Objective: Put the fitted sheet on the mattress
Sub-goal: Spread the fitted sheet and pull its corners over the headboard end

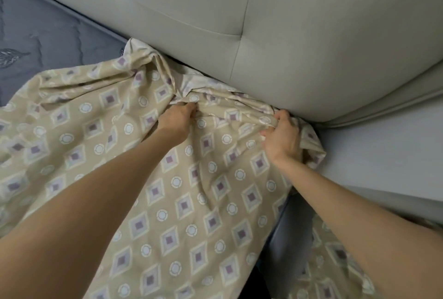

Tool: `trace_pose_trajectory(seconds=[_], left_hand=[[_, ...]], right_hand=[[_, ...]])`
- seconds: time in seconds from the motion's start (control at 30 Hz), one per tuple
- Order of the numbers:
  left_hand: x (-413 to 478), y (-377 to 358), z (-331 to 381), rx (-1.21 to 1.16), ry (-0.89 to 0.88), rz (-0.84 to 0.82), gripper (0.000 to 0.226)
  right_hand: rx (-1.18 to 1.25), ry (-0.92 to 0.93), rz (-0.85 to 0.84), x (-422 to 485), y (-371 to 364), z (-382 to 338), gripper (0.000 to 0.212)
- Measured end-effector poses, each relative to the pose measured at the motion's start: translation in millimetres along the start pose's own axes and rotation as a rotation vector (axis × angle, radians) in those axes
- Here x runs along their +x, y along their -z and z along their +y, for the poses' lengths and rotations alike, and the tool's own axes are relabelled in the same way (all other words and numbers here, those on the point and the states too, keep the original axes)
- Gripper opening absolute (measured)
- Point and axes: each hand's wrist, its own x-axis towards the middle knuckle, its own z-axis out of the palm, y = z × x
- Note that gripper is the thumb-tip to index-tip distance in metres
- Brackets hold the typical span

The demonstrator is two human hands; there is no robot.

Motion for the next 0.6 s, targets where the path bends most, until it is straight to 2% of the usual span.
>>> trace_pose_trajectory(seconds=[0.13, 0.2, 0.33, 0.5, 0.6], left_hand=[[-1, 5, 9, -0.141, 0.086, 0.159, 0.023], [1, 7, 16, -0.164, 0.089, 0.183, 0.025], [7, 2, 31, -0.145, 0.088, 0.223, 0.031], [13, -5, 40, -0.129, 0.005, 0.255, 0.037], [17, -10, 43, -0.080, 0.009, 0.260, 0.042]], right_hand=[[0.330, -0.169, 0.205, -15, 3, -11, 0.029], [0.377, -0.189, 0.229, -18, 6, -12, 0.033], [0.206, -0.308, 0.143, -8, 9, -3, 0.034], [0.007, -0.473, -0.028, 28, 0, 22, 0.045], [-0.001, -0.508, -0.056, 44, -17, 33, 0.047]])
